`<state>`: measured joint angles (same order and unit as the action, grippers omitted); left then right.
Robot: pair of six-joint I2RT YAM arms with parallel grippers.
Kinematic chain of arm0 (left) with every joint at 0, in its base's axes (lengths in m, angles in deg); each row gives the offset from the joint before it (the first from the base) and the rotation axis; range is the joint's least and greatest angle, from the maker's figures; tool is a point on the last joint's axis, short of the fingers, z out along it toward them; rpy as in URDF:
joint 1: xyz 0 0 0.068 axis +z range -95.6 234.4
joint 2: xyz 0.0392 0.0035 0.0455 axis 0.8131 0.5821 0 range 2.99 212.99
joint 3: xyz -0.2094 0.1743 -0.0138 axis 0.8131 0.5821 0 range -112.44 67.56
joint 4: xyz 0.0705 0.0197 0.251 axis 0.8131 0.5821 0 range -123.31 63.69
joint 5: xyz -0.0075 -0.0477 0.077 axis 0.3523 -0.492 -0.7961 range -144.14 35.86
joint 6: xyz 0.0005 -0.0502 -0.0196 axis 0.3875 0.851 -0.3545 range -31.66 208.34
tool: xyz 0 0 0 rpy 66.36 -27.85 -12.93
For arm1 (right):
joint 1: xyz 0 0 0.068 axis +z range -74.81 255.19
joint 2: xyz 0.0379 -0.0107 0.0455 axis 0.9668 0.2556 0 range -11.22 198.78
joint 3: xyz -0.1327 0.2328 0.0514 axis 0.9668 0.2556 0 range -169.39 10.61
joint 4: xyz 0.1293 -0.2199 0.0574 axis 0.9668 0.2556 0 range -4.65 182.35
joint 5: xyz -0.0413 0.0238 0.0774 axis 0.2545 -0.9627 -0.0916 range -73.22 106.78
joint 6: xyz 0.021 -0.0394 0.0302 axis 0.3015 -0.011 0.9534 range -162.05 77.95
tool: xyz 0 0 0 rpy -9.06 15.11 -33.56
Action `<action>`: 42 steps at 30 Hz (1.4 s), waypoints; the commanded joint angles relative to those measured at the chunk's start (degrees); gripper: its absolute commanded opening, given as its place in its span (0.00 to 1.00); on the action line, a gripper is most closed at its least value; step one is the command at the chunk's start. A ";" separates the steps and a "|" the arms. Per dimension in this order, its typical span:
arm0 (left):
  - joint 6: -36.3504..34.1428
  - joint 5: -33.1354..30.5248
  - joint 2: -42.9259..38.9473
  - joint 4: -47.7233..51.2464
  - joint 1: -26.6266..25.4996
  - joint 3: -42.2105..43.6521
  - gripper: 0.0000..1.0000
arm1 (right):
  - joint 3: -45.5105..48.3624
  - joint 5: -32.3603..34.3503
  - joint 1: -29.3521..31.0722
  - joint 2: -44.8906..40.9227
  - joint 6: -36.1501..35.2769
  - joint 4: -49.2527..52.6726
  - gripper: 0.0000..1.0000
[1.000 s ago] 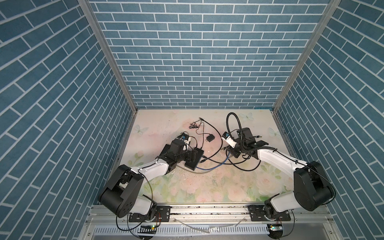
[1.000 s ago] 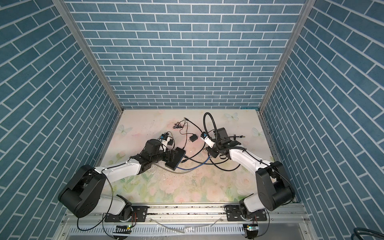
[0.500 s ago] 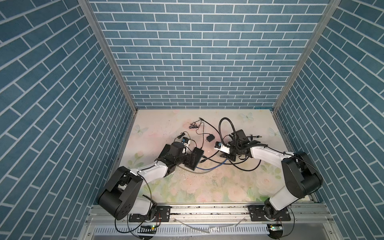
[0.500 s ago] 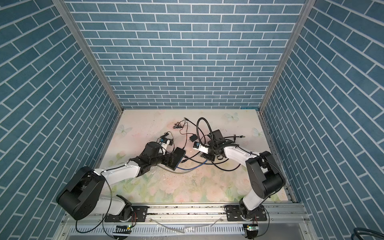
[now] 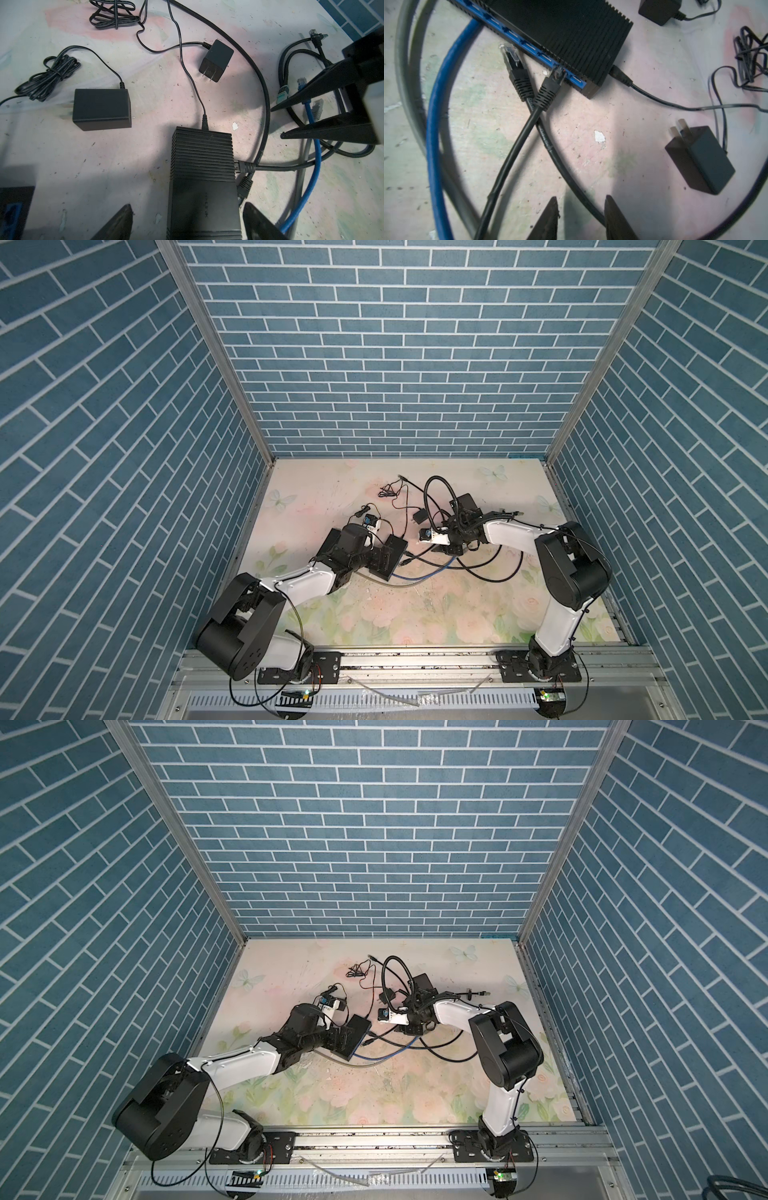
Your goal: Insert the plug into the switch port
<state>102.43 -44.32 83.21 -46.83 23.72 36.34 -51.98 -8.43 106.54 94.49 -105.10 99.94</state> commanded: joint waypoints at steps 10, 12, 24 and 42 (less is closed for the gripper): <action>-0.87 -1.35 -1.48 0.73 -0.18 0.78 0.85 | -10.62 0.07 1.47 6.50 -14.51 13.60 0.34; -0.89 -1.38 -1.54 0.79 -0.19 0.81 0.85 | -11.36 0.14 1.77 6.95 -15.87 15.66 0.32; -1.18 -1.65 -1.93 0.71 -0.18 1.53 0.85 | -12.09 5.85 3.37 8.40 -18.53 18.79 0.03; -2.16 -3.32 -4.68 2.27 -0.20 2.30 0.86 | -10.94 19.84 0.45 1.53 -20.82 22.70 0.00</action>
<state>101.16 -46.83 79.52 -45.80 23.72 38.02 -62.93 7.65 107.66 98.33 -123.46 119.02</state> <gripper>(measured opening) 0.857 0.052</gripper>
